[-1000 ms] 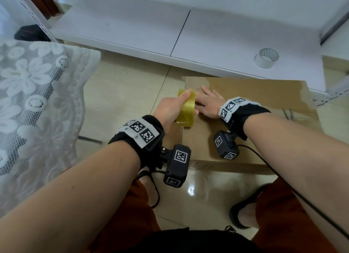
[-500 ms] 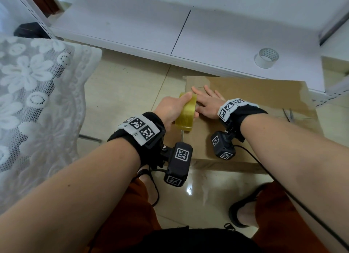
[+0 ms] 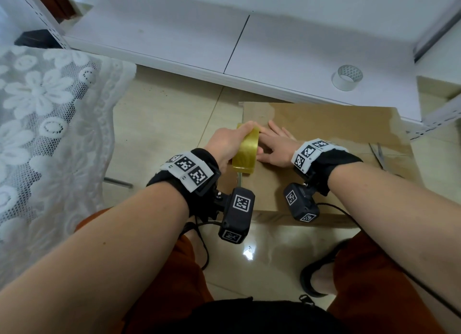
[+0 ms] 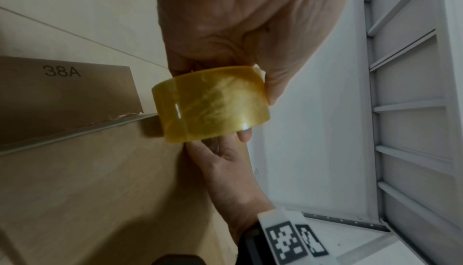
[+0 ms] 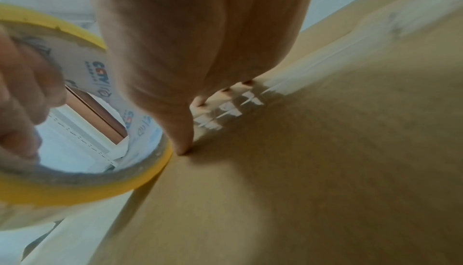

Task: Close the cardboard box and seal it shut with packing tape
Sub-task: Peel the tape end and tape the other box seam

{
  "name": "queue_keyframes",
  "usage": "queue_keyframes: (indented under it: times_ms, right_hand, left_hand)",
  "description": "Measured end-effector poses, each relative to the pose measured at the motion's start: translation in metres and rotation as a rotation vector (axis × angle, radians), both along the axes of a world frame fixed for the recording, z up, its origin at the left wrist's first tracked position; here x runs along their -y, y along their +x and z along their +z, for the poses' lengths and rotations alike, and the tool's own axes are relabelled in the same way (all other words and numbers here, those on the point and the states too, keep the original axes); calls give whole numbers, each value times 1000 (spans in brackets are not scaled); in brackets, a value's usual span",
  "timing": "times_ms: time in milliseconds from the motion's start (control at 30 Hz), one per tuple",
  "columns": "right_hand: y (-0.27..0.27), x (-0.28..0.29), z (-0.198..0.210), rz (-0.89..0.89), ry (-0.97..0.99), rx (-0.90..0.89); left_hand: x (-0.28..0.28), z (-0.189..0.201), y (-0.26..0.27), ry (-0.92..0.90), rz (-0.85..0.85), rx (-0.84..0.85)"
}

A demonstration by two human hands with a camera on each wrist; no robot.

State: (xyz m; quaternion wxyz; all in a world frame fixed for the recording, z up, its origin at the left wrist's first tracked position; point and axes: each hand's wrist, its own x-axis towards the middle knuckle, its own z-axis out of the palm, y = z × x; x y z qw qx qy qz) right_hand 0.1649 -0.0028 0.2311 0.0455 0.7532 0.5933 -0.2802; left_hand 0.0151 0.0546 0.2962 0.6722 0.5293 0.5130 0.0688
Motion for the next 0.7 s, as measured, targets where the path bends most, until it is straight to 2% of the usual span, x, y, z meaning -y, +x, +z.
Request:
queue_keyframes:
  times_ms: [533,700]
  right_hand:
    - [3,0,0,-9,-41,-33]
    - [2,0,1,-19,-55,-28]
  left_hand:
    - [2,-2,-2,16,-39,-80]
    - [-1,-1,-6,-53,-58,-65]
